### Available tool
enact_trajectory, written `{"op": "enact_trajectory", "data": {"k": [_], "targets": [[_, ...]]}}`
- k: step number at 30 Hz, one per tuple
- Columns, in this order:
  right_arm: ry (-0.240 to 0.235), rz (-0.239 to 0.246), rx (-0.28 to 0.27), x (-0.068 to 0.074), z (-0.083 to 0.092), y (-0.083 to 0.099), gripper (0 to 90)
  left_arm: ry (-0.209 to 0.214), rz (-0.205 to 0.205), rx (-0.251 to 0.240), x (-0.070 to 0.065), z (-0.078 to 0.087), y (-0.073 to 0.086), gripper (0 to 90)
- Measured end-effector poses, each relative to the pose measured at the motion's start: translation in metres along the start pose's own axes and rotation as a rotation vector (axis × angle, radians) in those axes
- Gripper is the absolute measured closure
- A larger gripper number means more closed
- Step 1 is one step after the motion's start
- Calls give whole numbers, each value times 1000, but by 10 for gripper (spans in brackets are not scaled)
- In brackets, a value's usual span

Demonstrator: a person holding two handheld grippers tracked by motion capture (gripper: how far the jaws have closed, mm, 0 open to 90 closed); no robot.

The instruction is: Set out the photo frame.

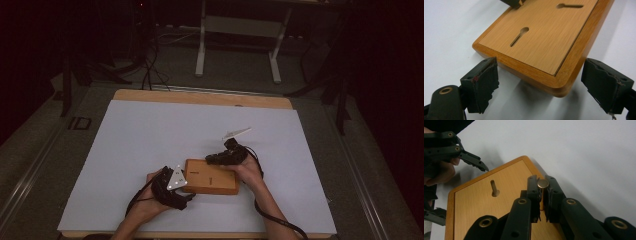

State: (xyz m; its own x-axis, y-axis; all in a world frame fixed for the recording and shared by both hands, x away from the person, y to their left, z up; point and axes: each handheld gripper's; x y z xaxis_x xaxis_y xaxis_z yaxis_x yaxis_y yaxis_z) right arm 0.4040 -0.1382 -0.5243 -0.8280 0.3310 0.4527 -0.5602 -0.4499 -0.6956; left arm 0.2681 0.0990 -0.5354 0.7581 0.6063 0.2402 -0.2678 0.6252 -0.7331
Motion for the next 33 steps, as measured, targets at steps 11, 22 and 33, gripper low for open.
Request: {"op": "enact_trajectory", "data": {"k": [11,22,33], "targets": [[-13,-32,28,-3,0,-5,838,-69,-52,-18,-4,-7,-3,150],[-14,-89,53,-6,0,-10,835,-99,-102,-51,-5,-5,-11,173],[61,-19,125,2,-1,-18,767,-81,-53,-97,9,1,-11,268]]}}
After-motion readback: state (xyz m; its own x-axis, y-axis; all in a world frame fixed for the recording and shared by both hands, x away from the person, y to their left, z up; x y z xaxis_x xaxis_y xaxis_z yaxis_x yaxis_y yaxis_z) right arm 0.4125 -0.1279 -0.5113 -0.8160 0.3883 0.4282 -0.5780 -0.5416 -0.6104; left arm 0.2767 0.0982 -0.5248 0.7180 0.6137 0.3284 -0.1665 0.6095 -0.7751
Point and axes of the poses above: each handheld gripper's, and its own axes: z roughly backward along the jaws, y roughly out of its underside, x roughly to its left, and after that the axes turned 6 degrees about -y, right-handed
